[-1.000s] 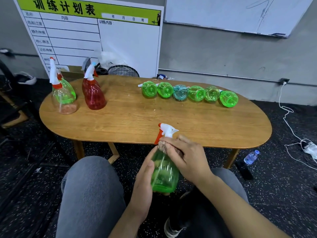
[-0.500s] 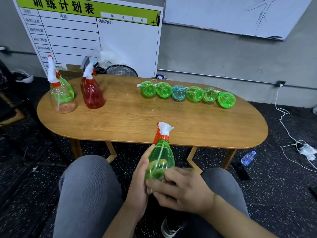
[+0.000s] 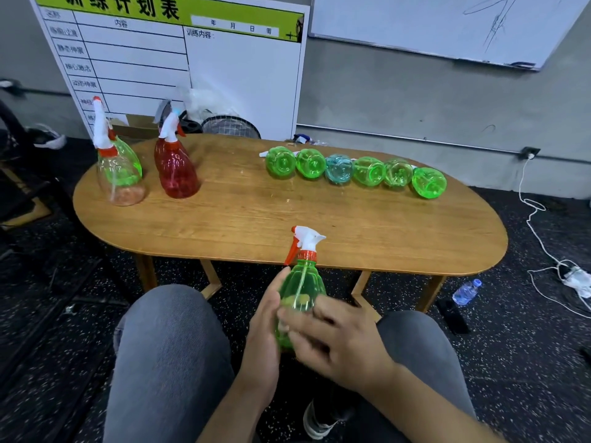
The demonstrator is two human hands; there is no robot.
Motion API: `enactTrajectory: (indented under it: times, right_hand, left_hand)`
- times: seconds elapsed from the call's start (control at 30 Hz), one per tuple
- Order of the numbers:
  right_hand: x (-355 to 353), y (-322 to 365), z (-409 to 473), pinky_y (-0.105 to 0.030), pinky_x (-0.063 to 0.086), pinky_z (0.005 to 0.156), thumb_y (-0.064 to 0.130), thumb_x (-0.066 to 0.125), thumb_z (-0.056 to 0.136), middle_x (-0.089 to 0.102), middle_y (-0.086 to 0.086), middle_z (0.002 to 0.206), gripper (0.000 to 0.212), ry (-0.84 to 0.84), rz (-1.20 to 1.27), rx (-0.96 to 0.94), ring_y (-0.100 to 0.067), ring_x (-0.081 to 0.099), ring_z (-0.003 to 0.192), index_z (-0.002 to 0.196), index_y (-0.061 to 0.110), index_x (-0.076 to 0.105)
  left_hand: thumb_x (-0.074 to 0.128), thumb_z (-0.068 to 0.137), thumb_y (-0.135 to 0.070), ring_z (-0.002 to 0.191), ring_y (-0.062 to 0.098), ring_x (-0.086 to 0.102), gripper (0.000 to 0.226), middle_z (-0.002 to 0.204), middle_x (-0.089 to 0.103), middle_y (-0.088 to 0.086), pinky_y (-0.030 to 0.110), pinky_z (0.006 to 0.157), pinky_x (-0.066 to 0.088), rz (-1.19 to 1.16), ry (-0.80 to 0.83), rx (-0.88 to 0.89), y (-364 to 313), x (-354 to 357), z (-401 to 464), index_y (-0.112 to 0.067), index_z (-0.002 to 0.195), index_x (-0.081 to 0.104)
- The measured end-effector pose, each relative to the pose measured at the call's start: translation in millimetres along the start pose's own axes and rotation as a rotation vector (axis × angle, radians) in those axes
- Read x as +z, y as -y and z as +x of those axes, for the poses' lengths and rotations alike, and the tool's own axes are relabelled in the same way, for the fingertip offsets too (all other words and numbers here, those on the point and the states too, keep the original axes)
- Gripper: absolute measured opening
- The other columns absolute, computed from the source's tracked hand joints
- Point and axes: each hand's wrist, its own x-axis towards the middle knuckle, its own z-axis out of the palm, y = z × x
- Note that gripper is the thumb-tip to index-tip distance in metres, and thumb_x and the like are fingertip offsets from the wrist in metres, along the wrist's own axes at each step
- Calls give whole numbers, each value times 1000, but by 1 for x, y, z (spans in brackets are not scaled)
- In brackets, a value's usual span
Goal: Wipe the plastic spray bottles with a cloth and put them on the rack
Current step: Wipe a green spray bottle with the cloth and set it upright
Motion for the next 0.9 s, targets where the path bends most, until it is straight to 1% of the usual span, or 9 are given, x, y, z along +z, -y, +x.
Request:
enactTrajectory:
  times: [0.1, 0.23, 0.33, 0.43, 0.53, 0.63, 0.73, 0.83, 0.9]
  right_hand:
    - [-4, 6, -13, -18, 47, 62, 24, 75, 93, 54, 5, 85, 22, 51, -77, -155, -8, 54, 75, 114, 23, 81]
    - [-12, 6, -9, -17, 47, 59, 25, 76, 93, 56, 4, 82, 22, 72, -73, -154, -8, 54, 72, 114, 23, 81]
    - [-20, 4, 1, -7, 38, 66, 23, 71, 98, 56, 8, 83, 24, -22, 125, -16, 3, 48, 66, 120, 21, 79]
    - [-27, -10, 18, -13, 37, 54, 29, 66, 101, 51, 8, 79, 29, -172, 200, 186, 0, 45, 62, 129, 23, 73]
    - [-28, -28, 33, -19, 38, 52, 31, 63, 101, 49, 12, 76, 31, -196, 156, 297, -4, 47, 63, 127, 19, 76]
    - [-25, -36, 40, -13, 33, 55, 35, 61, 102, 44, 23, 78, 32, -211, 167, 364, -1, 45, 61, 127, 20, 76]
    - [-23, -35, 44, -16, 35, 53, 39, 59, 102, 50, 18, 77, 34, -195, 190, 398, -3, 47, 60, 128, 23, 75]
    - [-18, -30, 46, -23, 39, 50, 40, 57, 103, 50, 19, 74, 33, -112, 166, 363, -6, 48, 60, 126, 26, 76]
    - [-14, -25, 43, -21, 37, 50, 39, 57, 104, 46, 19, 73, 31, -67, 128, 328, -4, 46, 59, 124, 28, 76]
  left_hand:
    - [27, 113, -34, 125, 31, 68, 47, 136, 72, 8, 46, 104, 53, -29, 10, 0, -6, 2, -2, -31, 154, 49]
    - [34, 114, -42, 129, 36, 66, 46, 141, 68, 13, 42, 104, 58, -70, 26, 10, -13, 5, -5, -29, 156, 48]
    - [60, 92, -74, 124, 35, 69, 74, 137, 69, 16, 45, 97, 59, -55, 40, 15, -16, 7, -6, -34, 153, 52]
    - [80, 83, -64, 117, 31, 71, 74, 139, 68, 12, 44, 82, 61, -65, 40, 36, -16, 7, -5, -44, 149, 54]
    - [65, 92, -41, 113, 28, 73, 60, 138, 70, 7, 40, 75, 62, -94, 68, 43, -12, 7, -5, -41, 150, 52]
    - [58, 93, -40, 125, 28, 70, 62, 140, 70, 3, 41, 88, 63, -111, 107, 20, -13, 7, -6, -41, 153, 45]
    - [49, 97, -38, 130, 26, 67, 58, 143, 69, 0, 38, 97, 60, -82, 142, 25, -12, 7, -6, -38, 155, 43]
    - [44, 100, -36, 133, 24, 65, 57, 146, 66, 0, 39, 100, 59, -43, 131, 49, -9, 7, -5, -33, 157, 42]
    - [41, 102, -36, 134, 23, 65, 55, 147, 65, -1, 38, 98, 59, -40, 106, 61, -8, 6, -4, -33, 157, 43]
